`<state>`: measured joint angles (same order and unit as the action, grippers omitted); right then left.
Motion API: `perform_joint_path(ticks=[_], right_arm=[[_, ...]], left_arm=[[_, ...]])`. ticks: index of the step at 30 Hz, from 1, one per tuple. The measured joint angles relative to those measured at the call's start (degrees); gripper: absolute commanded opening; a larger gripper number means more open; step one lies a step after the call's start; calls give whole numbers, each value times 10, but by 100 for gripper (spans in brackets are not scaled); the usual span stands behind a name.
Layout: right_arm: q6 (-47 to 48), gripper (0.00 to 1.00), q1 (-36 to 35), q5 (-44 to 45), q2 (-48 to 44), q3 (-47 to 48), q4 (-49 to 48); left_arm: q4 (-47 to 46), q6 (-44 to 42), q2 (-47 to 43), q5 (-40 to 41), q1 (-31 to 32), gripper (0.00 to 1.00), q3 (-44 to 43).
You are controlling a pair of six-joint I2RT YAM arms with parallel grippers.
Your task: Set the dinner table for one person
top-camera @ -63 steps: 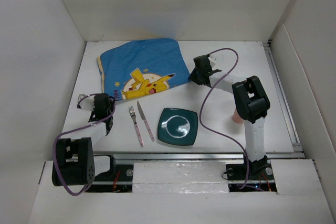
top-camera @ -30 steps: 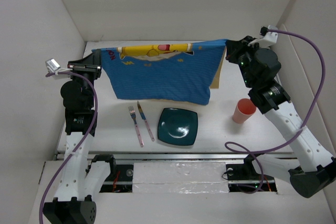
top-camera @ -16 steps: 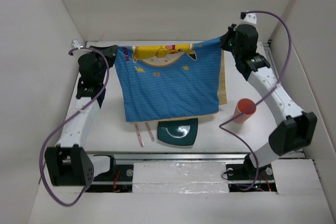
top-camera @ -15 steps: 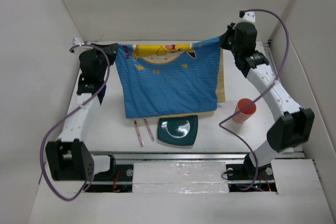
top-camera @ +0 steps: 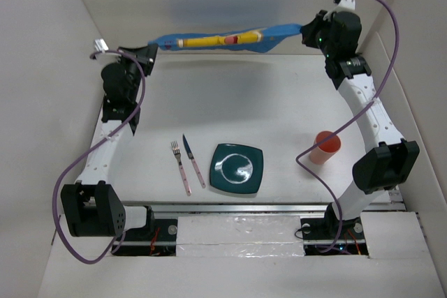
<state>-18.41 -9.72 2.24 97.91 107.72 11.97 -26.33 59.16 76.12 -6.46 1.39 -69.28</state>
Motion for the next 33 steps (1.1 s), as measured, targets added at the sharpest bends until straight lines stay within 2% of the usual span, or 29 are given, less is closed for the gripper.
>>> perform_joint_path(ticks=[5,9,14,17,23,33], right_arm=[[-1,0,20,-43,-64,-260,-98],[-11,0,33,-73,-26,-406,-134],[-18,0,42,-85,21,-484,-145],[-19,0,48,-87,19,-503,-166],[-19,0,50,-87,-9,-549,-199],[-24,0,47,-92,-55,-633,-217]], left_arm=[[-103,43,-20,-13,0,0,257],[-153,50,44,-25,0,0,391],[-248,42,175,-57,-1,0,409],[-329,45,212,-76,-1,0,431],[-394,41,212,-92,-1,0,480],[-381,1,128,-90,-1,0,502]])
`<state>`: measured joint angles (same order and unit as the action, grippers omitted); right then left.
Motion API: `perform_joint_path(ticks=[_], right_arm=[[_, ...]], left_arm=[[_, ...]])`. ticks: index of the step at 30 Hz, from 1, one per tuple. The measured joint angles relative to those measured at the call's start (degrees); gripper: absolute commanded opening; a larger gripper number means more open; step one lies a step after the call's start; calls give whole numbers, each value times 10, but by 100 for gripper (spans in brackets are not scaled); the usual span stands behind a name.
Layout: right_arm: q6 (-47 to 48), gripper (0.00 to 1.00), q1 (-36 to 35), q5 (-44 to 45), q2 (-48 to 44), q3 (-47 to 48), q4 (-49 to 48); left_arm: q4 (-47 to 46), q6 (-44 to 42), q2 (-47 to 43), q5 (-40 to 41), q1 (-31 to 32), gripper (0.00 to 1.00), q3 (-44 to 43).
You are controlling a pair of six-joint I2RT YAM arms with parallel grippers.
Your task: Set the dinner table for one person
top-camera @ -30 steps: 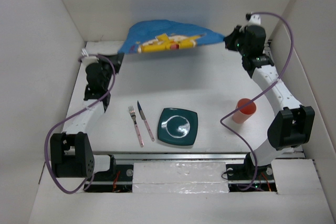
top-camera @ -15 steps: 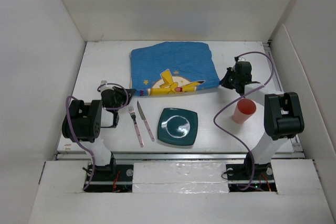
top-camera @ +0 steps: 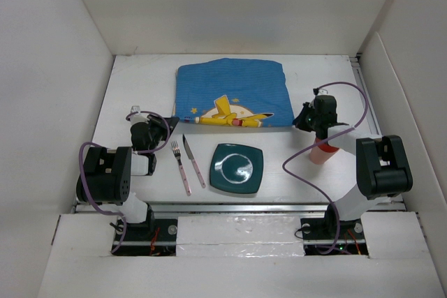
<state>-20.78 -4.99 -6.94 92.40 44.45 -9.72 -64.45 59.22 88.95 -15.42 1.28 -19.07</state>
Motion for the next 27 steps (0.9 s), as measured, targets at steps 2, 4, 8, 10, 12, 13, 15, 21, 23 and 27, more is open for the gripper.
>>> perform_joint_path(ticks=[2,4,8,10,12,13,15,21,23,27], right_arm=[[0,0,-2,2,-15,-9,0],[0,0,-5,5,-28,-15,0],[-2,0,-11,14,-48,-31,0],[-2,6,-16,19,-57,-38,2],[-5,14,-21,25,-63,-42,4],[-5,22,-25,28,-65,-43,5],[-4,26,-27,34,-70,-43,7],[0,51,-38,51,-129,-51,35],[2,56,-45,57,-160,-52,43],[17,10,-69,53,-207,-52,50]], left_arm=[[4,-5,-2,0,0,0,1],[11,-9,-2,0,0,0,7],[29,-22,-2,0,0,0,14],[40,-28,-2,0,-1,0,15],[50,-33,-5,2,-3,0,15],[54,-33,-7,3,-3,2,15],[67,-37,-19,5,-3,13,15],[103,-46,-97,6,-2,18,18],[107,-46,-127,6,1,18,24],[128,-47,-195,1,3,15,51]])
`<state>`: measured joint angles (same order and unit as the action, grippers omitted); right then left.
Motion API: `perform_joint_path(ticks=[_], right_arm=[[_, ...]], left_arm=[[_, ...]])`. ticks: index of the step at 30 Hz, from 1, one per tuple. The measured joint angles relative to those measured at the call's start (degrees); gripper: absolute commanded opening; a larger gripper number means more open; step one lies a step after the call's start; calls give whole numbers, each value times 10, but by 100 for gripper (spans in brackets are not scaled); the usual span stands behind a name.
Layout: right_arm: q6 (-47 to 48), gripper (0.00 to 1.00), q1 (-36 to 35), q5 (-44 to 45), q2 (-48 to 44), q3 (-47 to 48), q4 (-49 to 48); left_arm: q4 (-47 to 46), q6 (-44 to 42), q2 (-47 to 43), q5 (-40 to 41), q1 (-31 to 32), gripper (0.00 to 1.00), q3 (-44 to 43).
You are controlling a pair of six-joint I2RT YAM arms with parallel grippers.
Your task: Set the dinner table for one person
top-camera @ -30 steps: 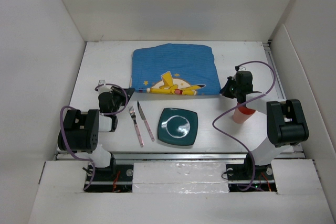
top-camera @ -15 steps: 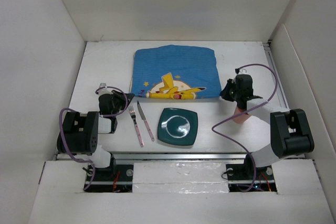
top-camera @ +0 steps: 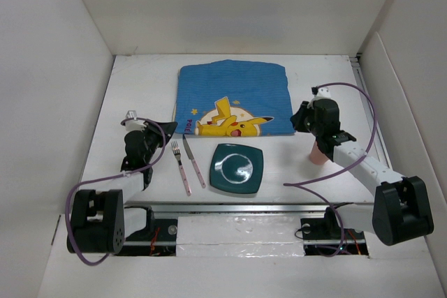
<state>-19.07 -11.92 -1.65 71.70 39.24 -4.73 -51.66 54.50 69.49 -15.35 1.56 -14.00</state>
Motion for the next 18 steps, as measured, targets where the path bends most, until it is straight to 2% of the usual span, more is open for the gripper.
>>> perform_joint_path(ticks=[1,2,4,5,6,7,10,13,14,15,18], right_arm=[[3,0,-12,-7,-6,0,2],[3,0,-26,-17,-10,-1,2],[2,0,-59,-42,-15,-13,-1],[-2,6,-76,-51,-19,-26,-5],[-8,19,-94,-60,-24,-44,-9],[-17,42,-113,-65,-30,-64,-10],[-51,64,-167,-70,-49,-125,-11],[-94,68,-207,-72,-67,-181,-23],[-107,68,-217,-72,-67,-194,-26],[-122,68,-228,-72,-64,-205,-35],[-167,67,-251,-72,-45,-222,-96]], left_arm=[[12,-1,-19,-2,0,12,6],[25,-3,-40,-2,5,4,12],[68,-9,-88,4,23,0,14],[89,-15,-116,7,40,0,13],[116,-22,-146,12,63,0,9],[155,-31,-177,19,91,0,-2],[266,-61,-264,37,179,0,-62],[354,-96,-348,52,228,2,-136],[378,-109,-371,58,231,10,-160],[400,-123,-388,64,232,14,-182],[447,-156,-423,82,232,22,-233]])
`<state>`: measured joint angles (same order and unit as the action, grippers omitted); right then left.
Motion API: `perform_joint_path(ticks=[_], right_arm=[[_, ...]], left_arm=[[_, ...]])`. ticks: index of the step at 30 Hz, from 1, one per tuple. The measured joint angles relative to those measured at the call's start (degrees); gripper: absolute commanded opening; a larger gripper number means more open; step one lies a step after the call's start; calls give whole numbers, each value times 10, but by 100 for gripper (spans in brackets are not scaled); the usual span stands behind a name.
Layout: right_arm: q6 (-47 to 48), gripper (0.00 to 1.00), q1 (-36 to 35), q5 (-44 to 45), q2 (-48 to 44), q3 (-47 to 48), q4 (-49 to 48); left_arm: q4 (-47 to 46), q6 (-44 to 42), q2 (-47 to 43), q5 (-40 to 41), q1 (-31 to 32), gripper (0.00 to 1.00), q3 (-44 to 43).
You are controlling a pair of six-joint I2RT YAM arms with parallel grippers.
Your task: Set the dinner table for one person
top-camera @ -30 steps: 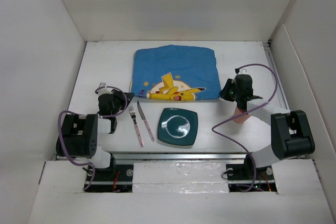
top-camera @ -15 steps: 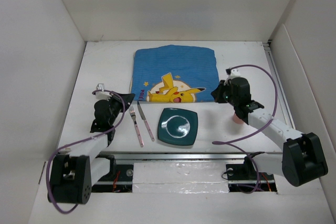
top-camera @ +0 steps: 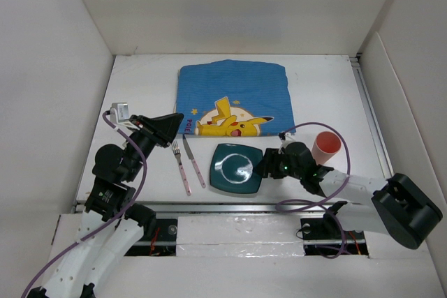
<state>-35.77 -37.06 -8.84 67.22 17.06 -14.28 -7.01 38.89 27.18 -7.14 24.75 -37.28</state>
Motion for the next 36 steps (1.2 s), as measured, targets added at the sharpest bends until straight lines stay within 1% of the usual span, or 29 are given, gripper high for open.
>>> perform_joint_path(ticks=[3,6,9,10,11,12,15,18,19,20,21,24,26,28,30,33,36], right_arm=[[-39,63,-20,-2,44,-5,-73],[-78,55,-32,-2,92,-11,-152],[-116,32,-42,5,133,-26,-222],[-128,14,-46,12,141,-32,-237],[-141,4,-52,19,146,-38,-245],[-159,0,-56,27,147,-44,-252],[-198,0,-69,49,137,-48,-262],[-200,0,-86,74,82,-48,-226],[-196,0,-91,85,50,-46,-197],[-182,0,-96,108,21,-43,-137],[-181,0,-102,108,-27,-39,-135],[-137,0,-106,143,-133,6,-7],[-103,0,-87,143,-166,46,51],[-77,0,-53,127,-157,97,81],[-59,0,-17,105,-119,151,87],[-44,0,35,66,-35,228,61],[-46,0,82,27,52,281,12]], left_arm=[[32,-26,-3,12,0,23,-15],[75,-42,5,16,0,23,-15],[103,-55,9,16,0,24,-15],[111,-59,8,16,0,24,-16],[119,-64,7,17,0,24,-17],[126,-68,3,19,0,25,-21],[138,-79,-9,26,0,26,-33],[137,-88,-23,33,0,29,-39],[137,-90,-24,35,0,30,-40],[137,-92,-24,36,0,35,-40],[139,-94,-24,38,0,35,-40],[146,-106,-20,41,0,42,-44],[156,-123,-12,45,0,44,-59],[165,-142,-2,54,0,45,-84],[160,-155,3,70,5,45,-103],[152,-168,-2,81,12,46,-102],[153,-175,-9,94,15,46,-87]])
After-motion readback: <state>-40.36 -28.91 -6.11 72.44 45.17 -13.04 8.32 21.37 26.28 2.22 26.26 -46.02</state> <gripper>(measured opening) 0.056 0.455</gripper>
